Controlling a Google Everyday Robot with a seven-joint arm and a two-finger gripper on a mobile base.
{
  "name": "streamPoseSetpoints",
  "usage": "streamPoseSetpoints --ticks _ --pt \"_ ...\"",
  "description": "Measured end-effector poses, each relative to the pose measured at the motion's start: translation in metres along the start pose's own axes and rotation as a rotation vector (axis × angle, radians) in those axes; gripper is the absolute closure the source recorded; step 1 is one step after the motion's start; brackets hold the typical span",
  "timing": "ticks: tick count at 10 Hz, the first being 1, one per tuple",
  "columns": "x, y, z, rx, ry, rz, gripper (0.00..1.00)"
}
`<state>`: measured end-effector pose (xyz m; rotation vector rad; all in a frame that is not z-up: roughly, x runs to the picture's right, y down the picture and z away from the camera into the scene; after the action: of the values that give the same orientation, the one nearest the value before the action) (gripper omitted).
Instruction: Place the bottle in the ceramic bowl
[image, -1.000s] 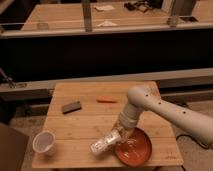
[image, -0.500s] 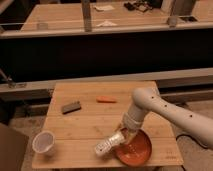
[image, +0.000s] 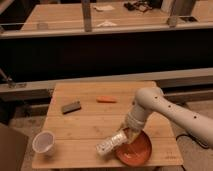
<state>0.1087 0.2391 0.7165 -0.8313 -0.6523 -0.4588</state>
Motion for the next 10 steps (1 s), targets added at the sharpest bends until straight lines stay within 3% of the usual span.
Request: streamPoseSetpoints --ticks 5,10 --pt "0.0044 0.0035 -0.0035 0.003 -0.003 0.007 0.99" --pt "0.0097 0.0086 -0.0043 0.005 -0.005 0.017 0.9"
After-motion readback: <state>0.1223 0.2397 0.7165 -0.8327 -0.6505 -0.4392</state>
